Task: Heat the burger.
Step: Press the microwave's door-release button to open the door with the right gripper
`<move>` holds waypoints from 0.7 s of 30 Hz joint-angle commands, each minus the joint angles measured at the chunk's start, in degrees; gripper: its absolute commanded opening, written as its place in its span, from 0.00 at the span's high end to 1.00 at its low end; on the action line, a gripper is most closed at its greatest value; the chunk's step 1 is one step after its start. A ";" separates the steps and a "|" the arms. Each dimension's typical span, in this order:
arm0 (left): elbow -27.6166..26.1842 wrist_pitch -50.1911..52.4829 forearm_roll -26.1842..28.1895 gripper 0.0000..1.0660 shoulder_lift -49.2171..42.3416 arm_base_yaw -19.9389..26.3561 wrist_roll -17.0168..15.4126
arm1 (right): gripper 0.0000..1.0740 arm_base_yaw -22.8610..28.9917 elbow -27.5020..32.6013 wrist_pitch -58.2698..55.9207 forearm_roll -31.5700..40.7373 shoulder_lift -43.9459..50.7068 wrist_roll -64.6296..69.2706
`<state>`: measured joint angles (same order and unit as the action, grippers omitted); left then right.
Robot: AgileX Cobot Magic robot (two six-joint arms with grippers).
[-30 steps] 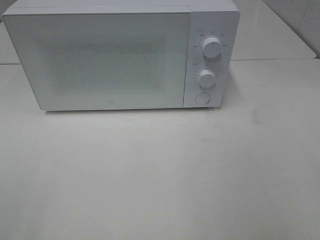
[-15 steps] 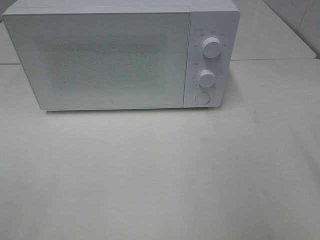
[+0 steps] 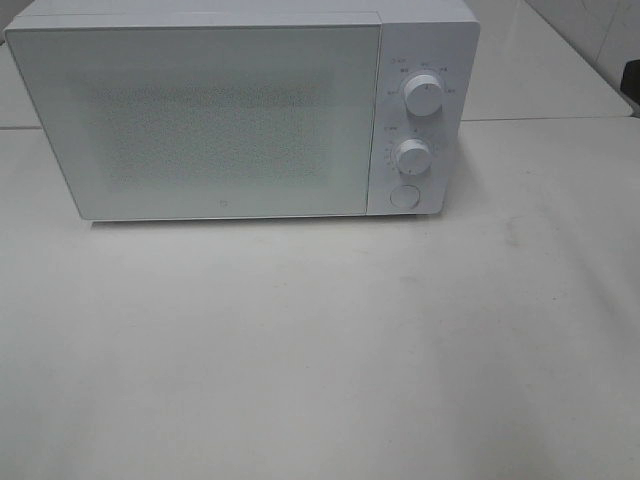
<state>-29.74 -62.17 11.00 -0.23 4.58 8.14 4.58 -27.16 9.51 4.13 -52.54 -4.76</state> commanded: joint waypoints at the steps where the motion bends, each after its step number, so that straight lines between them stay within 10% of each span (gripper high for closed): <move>1: 0.11 0.57 -0.11 0.06 -0.52 -0.34 -0.29 | 0.29 -0.52 0.11 3.55 -0.17 -1.32 -0.34; 21: 0.11 0.57 -0.11 0.06 -0.52 -0.34 -0.29 | 0.29 5.10 13.01 46.58 6.93 -25.15 -3.27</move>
<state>-29.74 -62.17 11.00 -0.23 4.58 8.14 8.08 -14.73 51.97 8.59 -76.32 -5.90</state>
